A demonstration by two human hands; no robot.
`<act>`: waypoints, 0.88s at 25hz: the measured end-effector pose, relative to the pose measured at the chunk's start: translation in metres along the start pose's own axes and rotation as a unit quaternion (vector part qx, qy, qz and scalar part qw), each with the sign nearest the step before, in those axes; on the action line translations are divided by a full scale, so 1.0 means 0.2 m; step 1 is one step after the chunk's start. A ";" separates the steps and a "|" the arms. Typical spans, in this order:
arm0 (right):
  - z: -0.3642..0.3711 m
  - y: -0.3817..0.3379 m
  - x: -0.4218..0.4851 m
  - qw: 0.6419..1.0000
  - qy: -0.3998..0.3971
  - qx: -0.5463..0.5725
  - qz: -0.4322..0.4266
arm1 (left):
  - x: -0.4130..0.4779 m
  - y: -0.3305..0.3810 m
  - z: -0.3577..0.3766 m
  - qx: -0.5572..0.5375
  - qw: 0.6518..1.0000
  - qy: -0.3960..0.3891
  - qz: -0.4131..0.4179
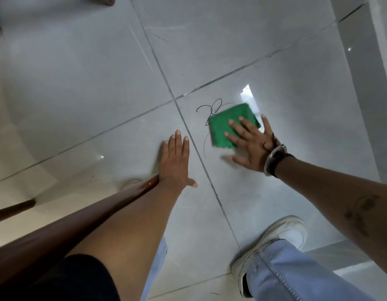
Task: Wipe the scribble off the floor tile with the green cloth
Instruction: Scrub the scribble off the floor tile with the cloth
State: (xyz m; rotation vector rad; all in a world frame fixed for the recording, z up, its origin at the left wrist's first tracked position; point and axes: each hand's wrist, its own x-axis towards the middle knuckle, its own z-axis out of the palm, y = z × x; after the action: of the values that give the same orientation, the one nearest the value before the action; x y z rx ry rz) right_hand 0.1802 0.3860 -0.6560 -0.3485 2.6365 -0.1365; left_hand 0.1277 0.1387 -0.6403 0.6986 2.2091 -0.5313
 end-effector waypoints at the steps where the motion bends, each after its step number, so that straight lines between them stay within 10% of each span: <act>1: -0.01 -0.03 0.04 0.998 0.016 0.022 0.057 | 0.01 0.01 0.00 -0.009 1.000 0.014 -0.007; 4: 0.00 -0.13 0.05 0.995 0.012 0.057 0.076 | 0.09 0.00 -0.02 -0.025 0.999 0.034 -0.027; 9: 0.08 -0.10 -0.15 0.957 -0.079 -0.013 -0.280 | 0.12 -0.02 -0.01 -0.022 0.999 0.020 -0.032; 15: -0.02 -0.25 0.11 0.998 -0.008 0.042 0.056 | 0.10 -0.04 -0.02 -0.056 0.995 0.023 -0.078; 22: 0.01 -0.14 -0.08 0.972 -0.074 -0.051 -0.218 | 0.12 -0.04 -0.01 -0.078 0.994 0.008 -0.073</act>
State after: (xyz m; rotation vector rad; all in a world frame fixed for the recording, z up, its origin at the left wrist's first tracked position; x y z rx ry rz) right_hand 0.2006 0.3628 -0.6462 -0.9330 2.3874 -0.1100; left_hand 0.1075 0.1408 -0.6566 0.4639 2.3004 -0.4201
